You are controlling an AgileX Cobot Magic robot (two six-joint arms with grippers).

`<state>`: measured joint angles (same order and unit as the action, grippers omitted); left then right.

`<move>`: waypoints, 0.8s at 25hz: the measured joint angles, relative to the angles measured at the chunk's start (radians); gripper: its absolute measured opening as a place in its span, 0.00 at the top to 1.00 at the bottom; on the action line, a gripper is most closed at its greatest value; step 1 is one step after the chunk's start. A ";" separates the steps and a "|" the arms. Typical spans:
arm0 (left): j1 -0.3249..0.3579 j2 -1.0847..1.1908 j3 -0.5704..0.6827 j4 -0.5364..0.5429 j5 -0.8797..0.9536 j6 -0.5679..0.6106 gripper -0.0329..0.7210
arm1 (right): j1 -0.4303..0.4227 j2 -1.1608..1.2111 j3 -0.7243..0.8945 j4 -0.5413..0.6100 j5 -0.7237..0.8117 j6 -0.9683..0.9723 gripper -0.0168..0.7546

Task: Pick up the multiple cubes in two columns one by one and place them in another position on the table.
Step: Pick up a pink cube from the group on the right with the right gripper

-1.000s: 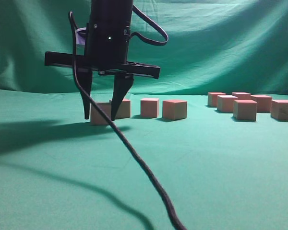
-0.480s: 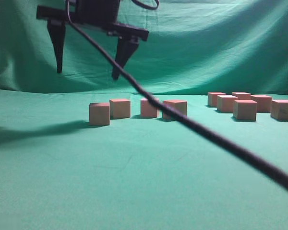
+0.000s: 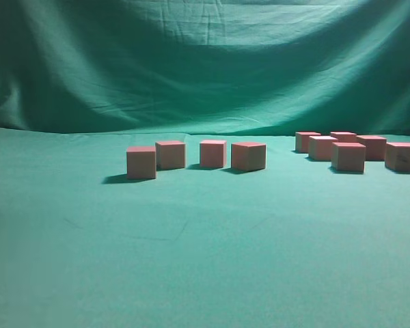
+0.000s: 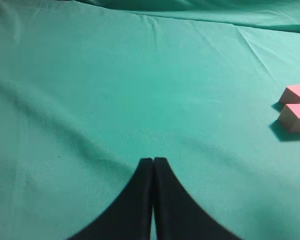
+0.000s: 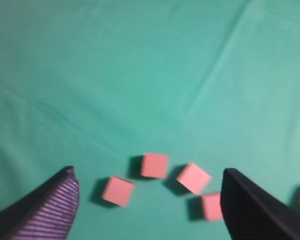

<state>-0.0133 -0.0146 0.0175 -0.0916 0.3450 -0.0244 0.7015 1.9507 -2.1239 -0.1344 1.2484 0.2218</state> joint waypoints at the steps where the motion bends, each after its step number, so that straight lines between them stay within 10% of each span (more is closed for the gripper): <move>1: 0.000 0.000 0.000 0.000 0.000 0.000 0.96 | -0.021 -0.036 0.051 -0.004 0.000 0.003 0.25; 11: 0.000 0.000 0.000 0.000 0.000 0.000 0.96 | -0.306 -0.254 0.588 -0.015 -0.011 0.026 0.25; 20: 0.000 0.000 0.000 0.000 0.000 0.000 0.96 | -0.378 -0.198 0.780 0.041 -0.292 0.074 0.25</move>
<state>-0.0133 -0.0146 0.0175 -0.0916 0.3450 -0.0244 0.3231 1.7526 -1.3435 -0.0937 0.9568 0.2954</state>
